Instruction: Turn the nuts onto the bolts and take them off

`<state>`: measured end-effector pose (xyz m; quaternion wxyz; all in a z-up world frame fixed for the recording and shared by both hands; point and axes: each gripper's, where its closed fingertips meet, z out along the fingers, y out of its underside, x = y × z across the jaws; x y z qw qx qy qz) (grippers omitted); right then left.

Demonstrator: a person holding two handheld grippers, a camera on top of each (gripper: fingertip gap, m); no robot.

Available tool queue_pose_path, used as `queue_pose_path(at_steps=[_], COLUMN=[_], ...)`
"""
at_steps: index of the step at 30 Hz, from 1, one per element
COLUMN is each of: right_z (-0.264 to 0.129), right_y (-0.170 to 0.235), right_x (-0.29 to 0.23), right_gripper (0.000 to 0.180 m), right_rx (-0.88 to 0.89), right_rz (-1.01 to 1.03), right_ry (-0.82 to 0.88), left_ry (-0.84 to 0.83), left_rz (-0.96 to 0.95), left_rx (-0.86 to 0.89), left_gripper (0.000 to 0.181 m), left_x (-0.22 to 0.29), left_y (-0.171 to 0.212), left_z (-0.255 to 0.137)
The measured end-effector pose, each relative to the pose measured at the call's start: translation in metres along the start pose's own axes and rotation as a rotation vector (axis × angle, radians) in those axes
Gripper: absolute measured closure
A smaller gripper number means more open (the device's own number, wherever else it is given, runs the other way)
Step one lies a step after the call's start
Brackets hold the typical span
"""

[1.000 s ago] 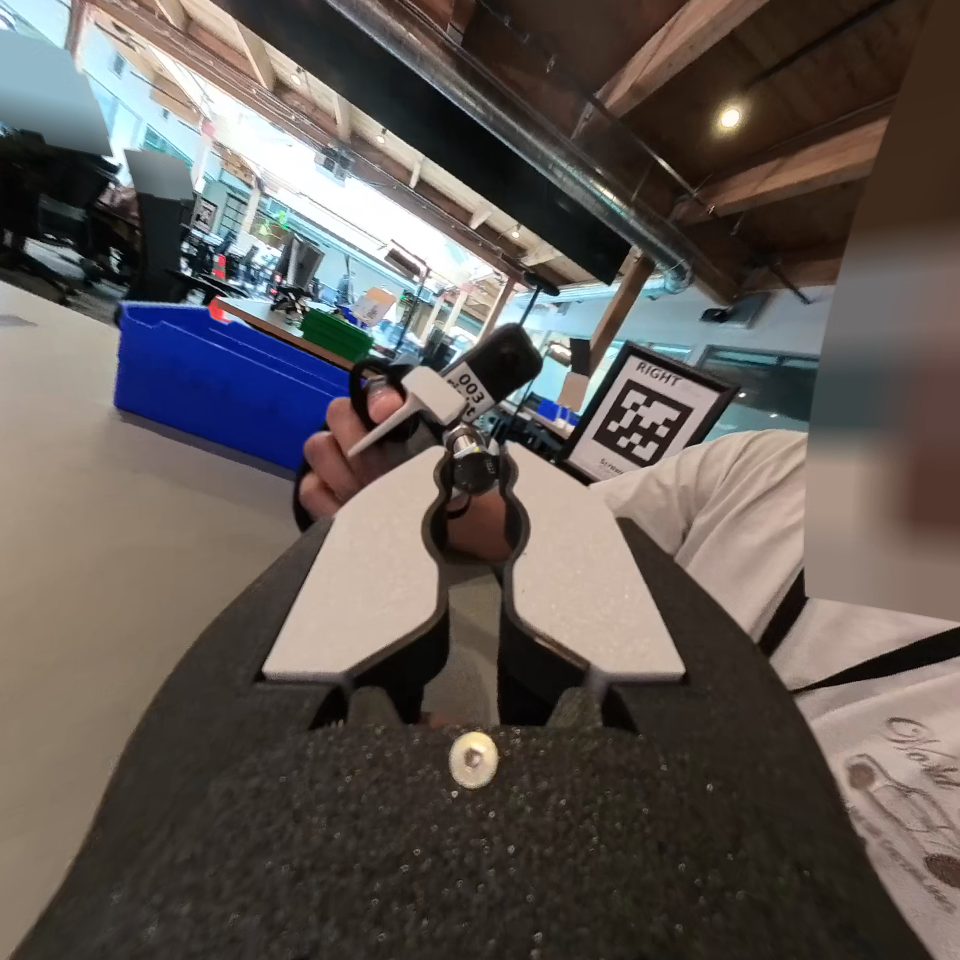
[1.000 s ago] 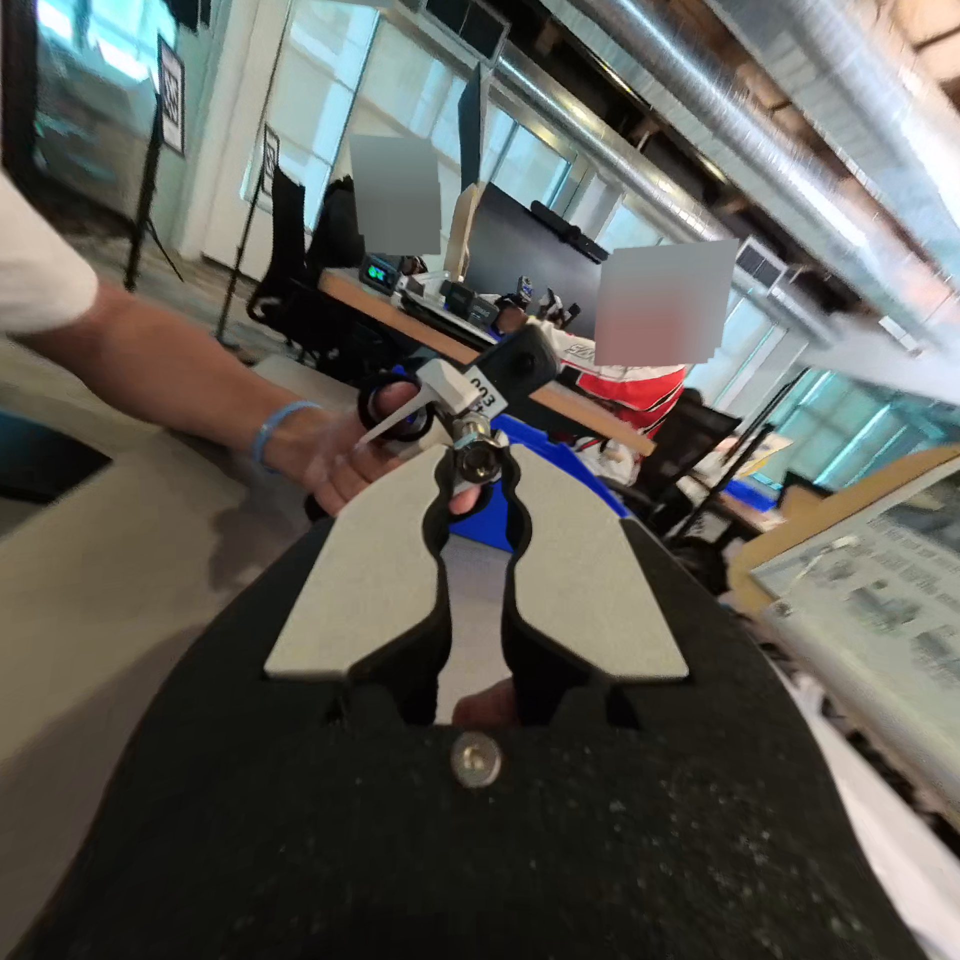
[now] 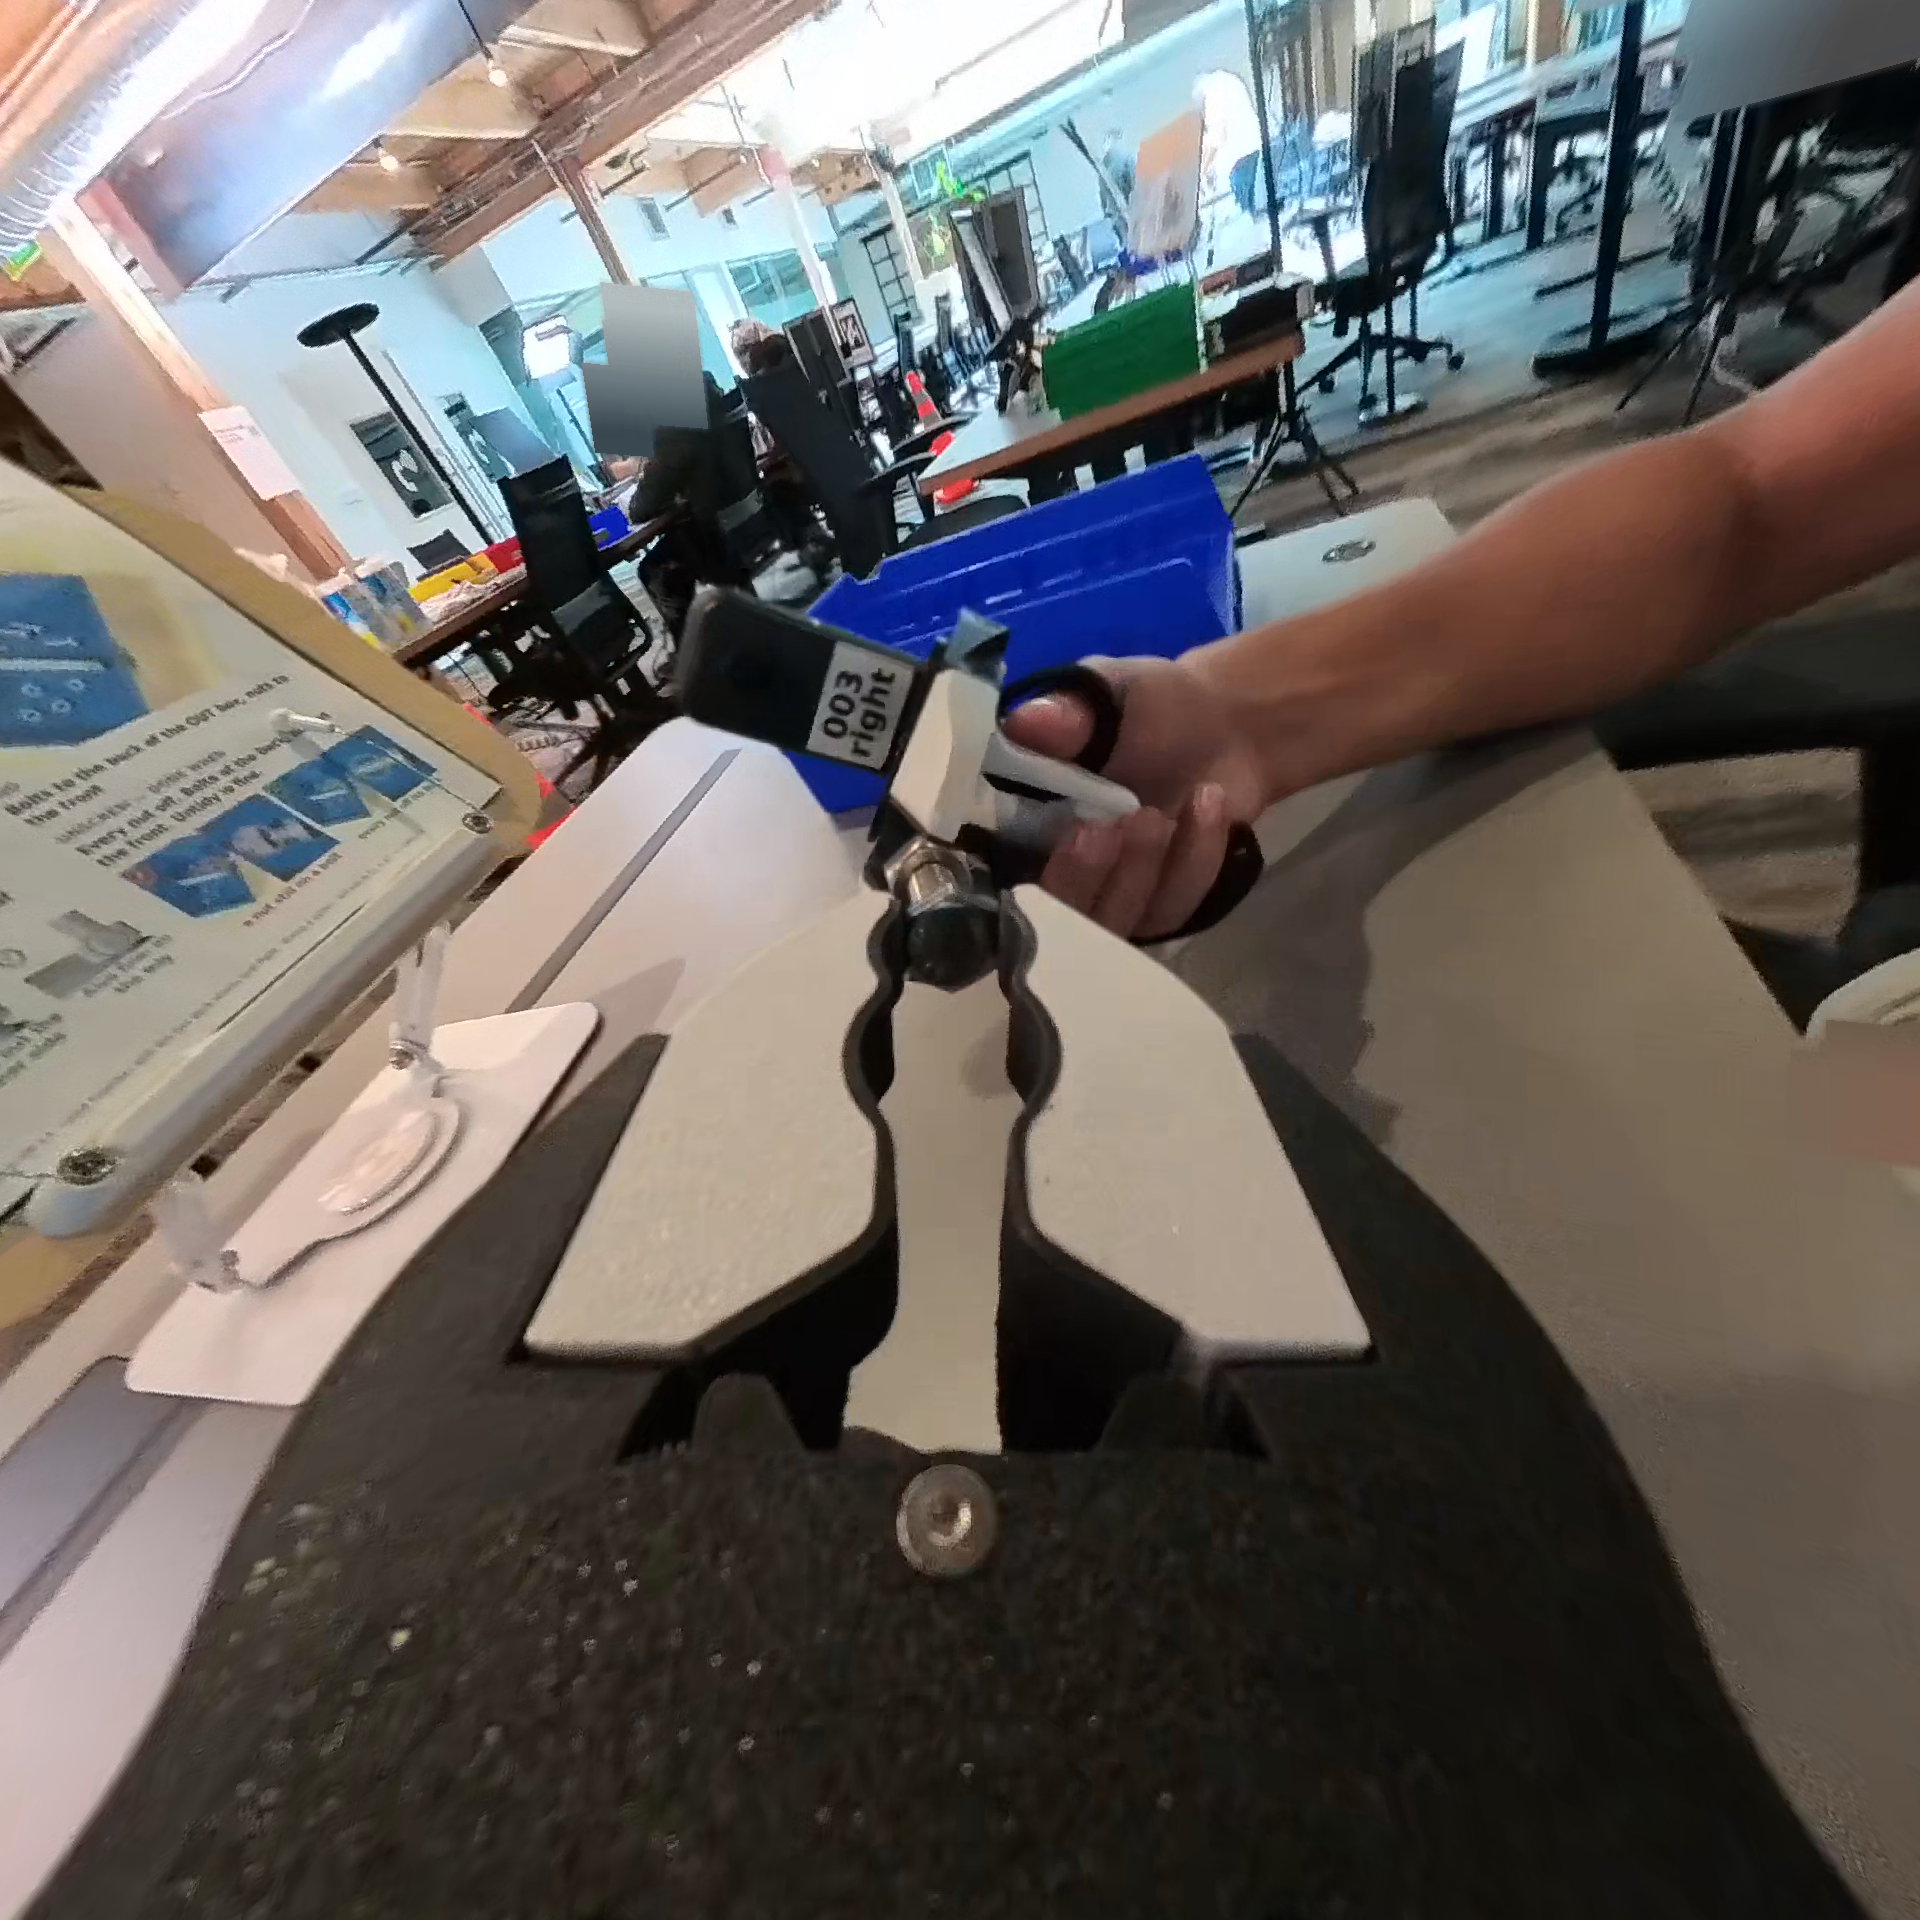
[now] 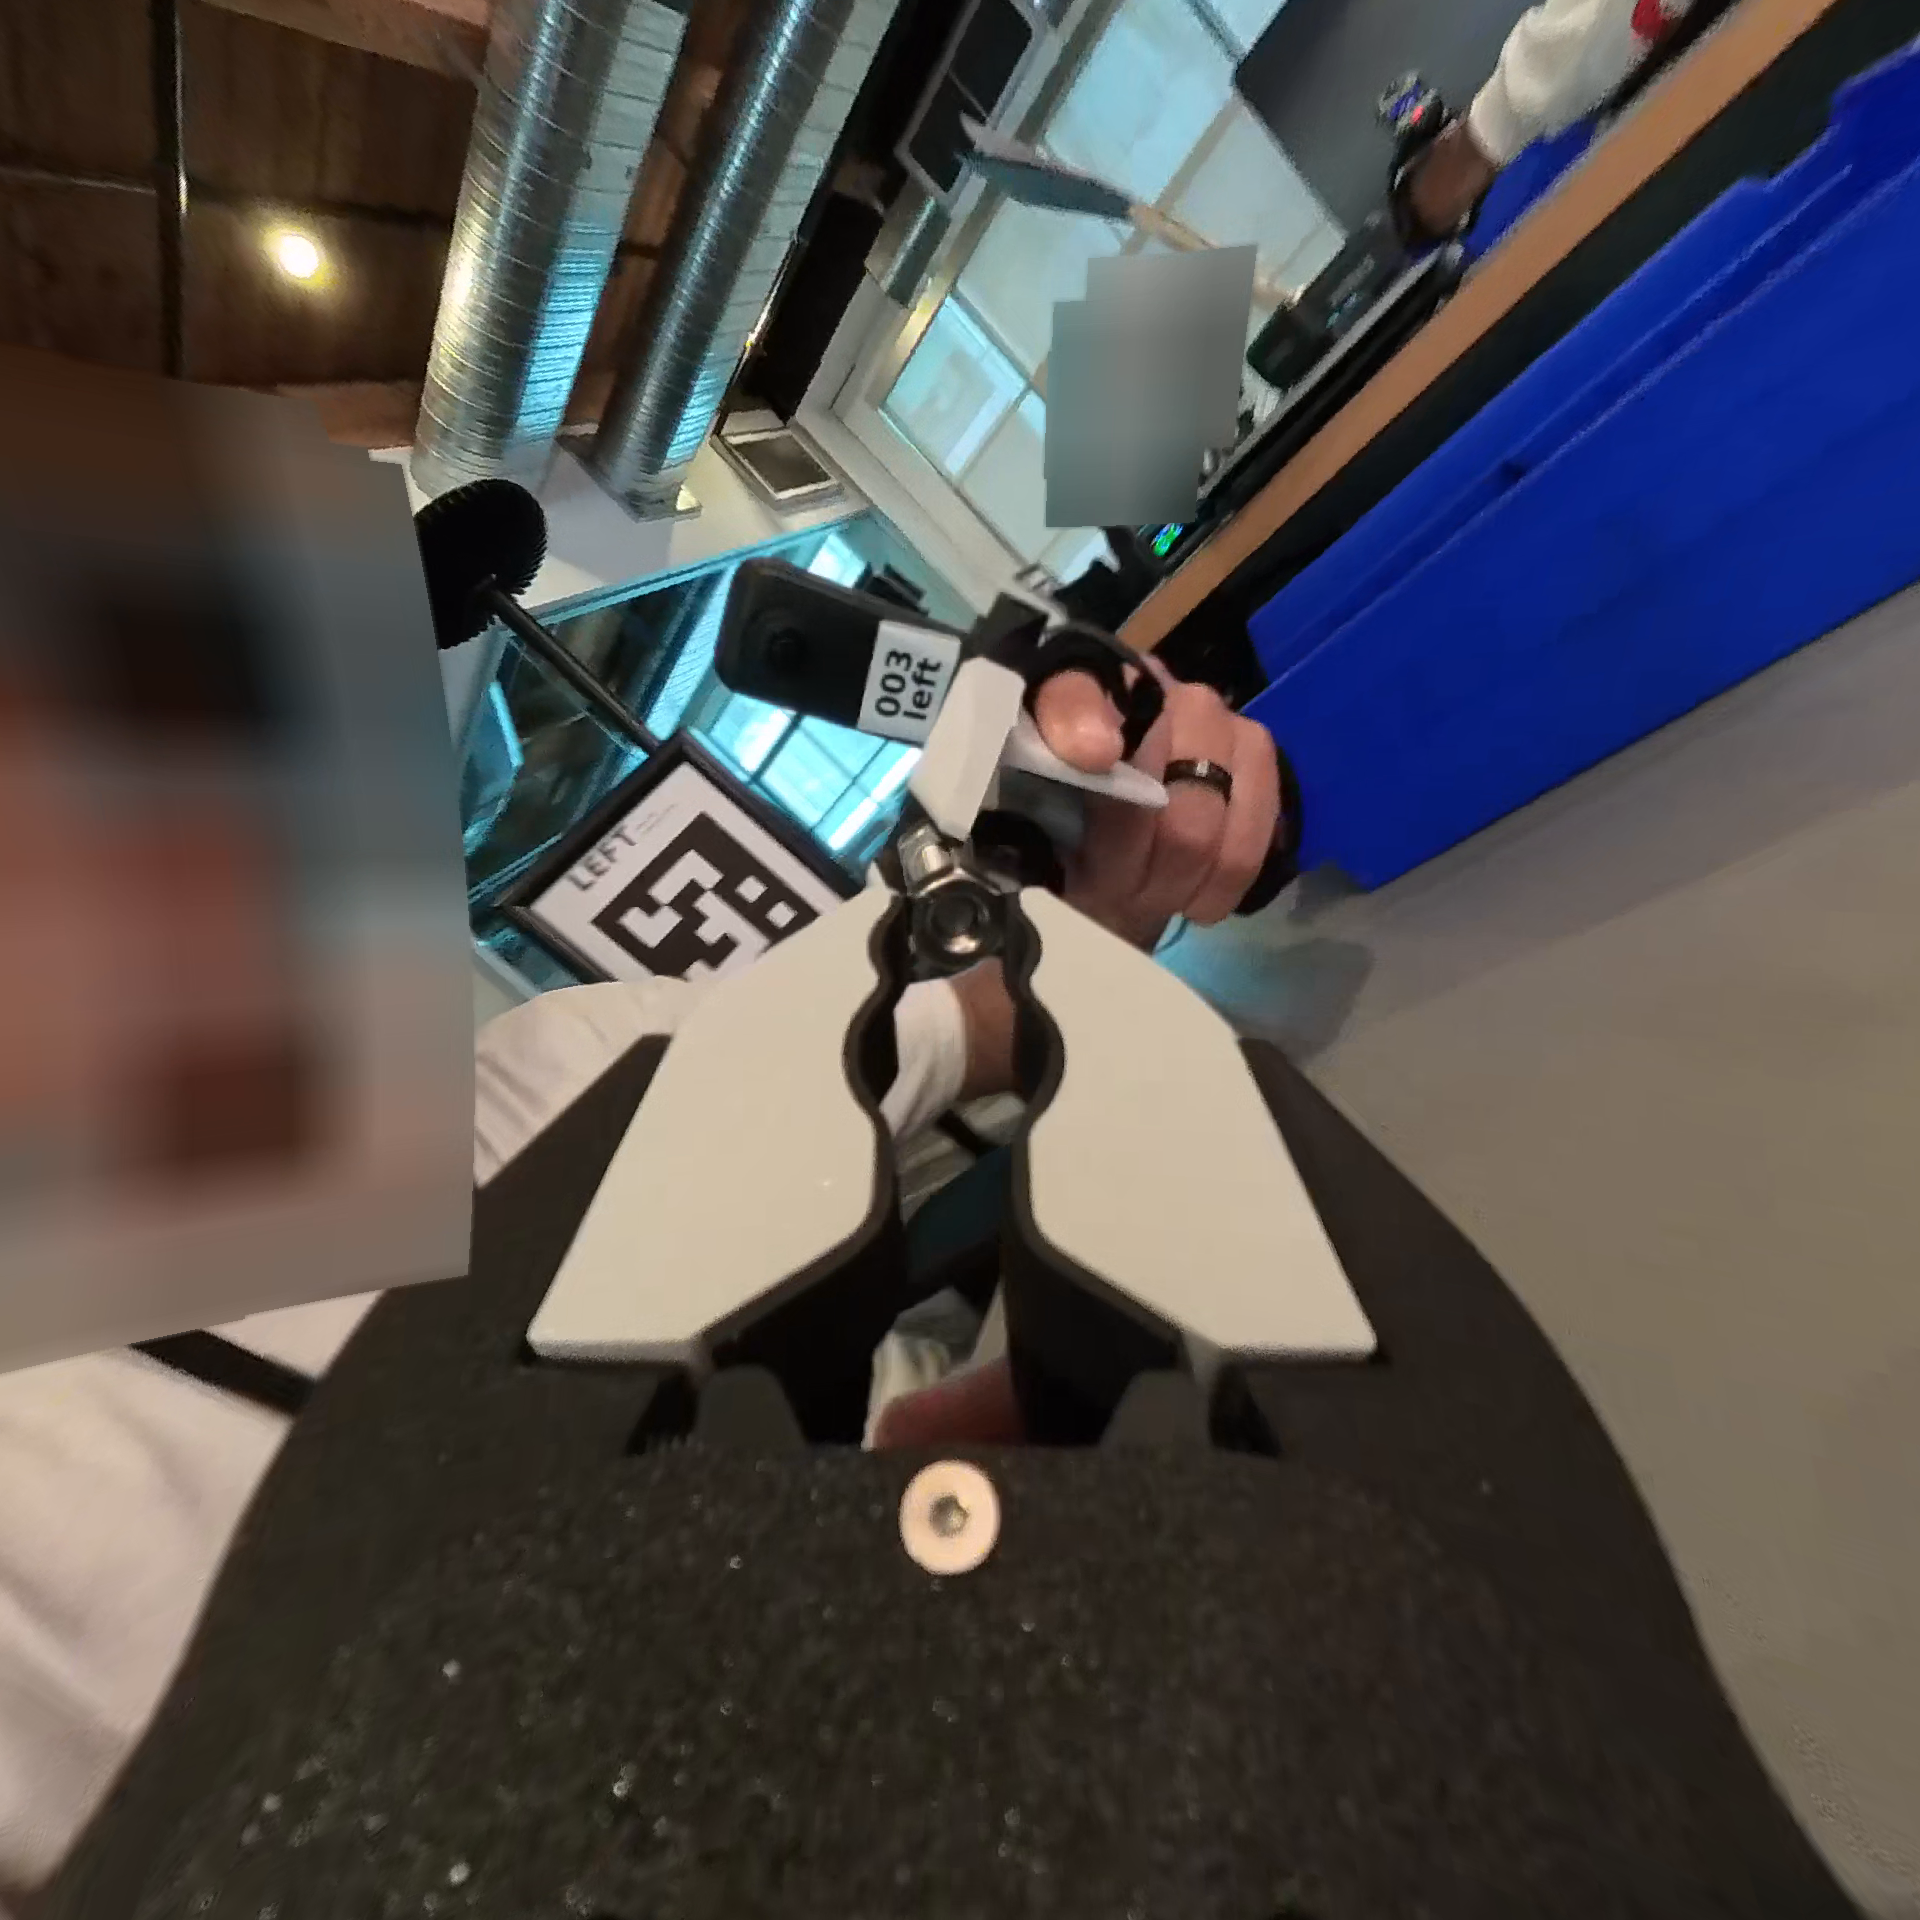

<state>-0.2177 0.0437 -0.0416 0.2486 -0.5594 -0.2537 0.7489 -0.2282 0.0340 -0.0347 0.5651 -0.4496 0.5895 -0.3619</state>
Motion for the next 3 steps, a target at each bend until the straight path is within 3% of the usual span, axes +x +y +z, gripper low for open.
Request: queue_pose_path(at_steps=[3], right_z=[-0.0031], right_y=[0.005], right_x=[0.0019], right_gripper=[0.163], right_rx=[-0.045], right_rz=[0.115], right_ry=[-0.025], left_ry=[-0.014], left_rz=[0.08], left_rx=[-0.04], left_gripper=[0.164], left_x=[0.0043], left_y=[0.0036], left_z=[0.0027])
